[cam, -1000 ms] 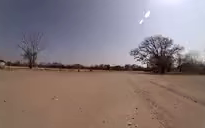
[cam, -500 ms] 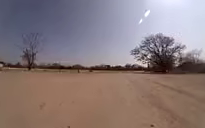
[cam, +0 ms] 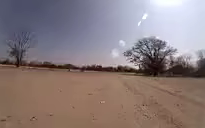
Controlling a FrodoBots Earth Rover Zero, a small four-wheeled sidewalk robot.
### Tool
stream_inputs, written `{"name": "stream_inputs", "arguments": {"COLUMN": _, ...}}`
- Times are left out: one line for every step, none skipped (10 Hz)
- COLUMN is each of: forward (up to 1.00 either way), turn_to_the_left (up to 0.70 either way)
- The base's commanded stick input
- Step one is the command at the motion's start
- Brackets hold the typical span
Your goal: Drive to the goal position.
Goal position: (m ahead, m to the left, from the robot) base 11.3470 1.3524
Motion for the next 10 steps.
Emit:
{"name": "stream_inputs", "arguments": {"forward": 1.00, "turn_to_the_left": -0.01}}
{"name": "stream_inputs", "arguments": {"forward": 1.00, "turn_to_the_left": 0.00}}
{"name": "stream_inputs", "arguments": {"forward": 1.00, "turn_to_the_left": 0.00}}
{"name": "stream_inputs", "arguments": {"forward": 1.00, "turn_to_the_left": 0.00}}
{"name": "stream_inputs", "arguments": {"forward": 1.00, "turn_to_the_left": 0.00}}
{"name": "stream_inputs", "arguments": {"forward": 1.00, "turn_to_the_left": 0.00}}
{"name": "stream_inputs", "arguments": {"forward": 1.00, "turn_to_the_left": 0.00}}
{"name": "stream_inputs", "arguments": {"forward": 1.00, "turn_to_the_left": 0.00}}
{"name": "stream_inputs", "arguments": {"forward": 1.00, "turn_to_the_left": 0.00}}
{"name": "stream_inputs", "arguments": {"forward": 1.00, "turn_to_the_left": 0.00}}
